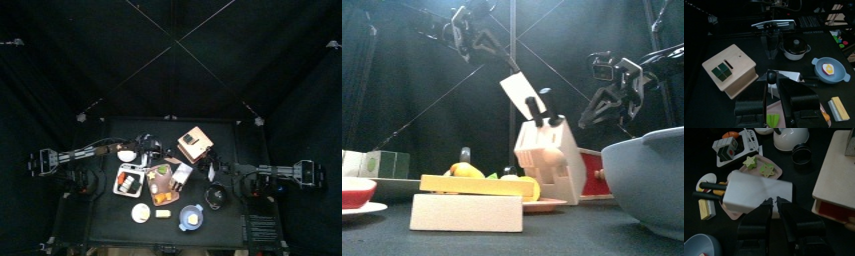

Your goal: Pull out cleaver

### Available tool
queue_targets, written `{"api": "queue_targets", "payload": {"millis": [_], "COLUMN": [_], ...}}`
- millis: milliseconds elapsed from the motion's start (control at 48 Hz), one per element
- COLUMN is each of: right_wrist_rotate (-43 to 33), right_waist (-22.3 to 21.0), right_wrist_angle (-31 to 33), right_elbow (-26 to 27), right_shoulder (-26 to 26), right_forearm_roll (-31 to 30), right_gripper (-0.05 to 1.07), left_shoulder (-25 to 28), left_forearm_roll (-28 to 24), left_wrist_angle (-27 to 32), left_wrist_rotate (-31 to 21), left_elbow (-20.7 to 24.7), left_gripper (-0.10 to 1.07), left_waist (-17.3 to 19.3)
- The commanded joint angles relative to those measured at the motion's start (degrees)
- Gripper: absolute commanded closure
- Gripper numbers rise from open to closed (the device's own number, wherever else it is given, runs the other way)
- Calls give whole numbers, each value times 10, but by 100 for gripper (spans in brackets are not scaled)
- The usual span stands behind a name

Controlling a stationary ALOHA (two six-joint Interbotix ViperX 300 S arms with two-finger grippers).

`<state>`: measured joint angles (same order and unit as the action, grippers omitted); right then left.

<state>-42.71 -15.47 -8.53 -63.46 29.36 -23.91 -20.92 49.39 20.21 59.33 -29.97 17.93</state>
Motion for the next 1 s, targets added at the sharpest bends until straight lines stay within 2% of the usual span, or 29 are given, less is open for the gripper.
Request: {"api": "queue_targets", "payload": {"millis": [0,104,688,812,979], "right_wrist_rotate": [1,1,1,2,2], "right_waist": [0,-1,-2,0,6], "right_wrist_angle": [-4,-4,-4,-8,-17], "right_elbow": [11,11,13,14,25], "right_shoulder": [5,5,6,4,-27], "right_forearm_roll": [1,1,1,-1,0], "right_gripper": [43,43,43,43,43], "left_shoulder": [-25,-33,-44,-58,-76], "left_forearm_roll": [0,-1,6,10,15], "left_wrist_angle": [-43,-68,-74,-79,-106], "left_wrist_rotate": [-2,-1,-7,-6,-7], "left_elbow": [-13,-25,-37,-53,-82], "left_gripper": [46,46,46,46,46], "left_waist": [0,-1,-9,-18,-38]}}
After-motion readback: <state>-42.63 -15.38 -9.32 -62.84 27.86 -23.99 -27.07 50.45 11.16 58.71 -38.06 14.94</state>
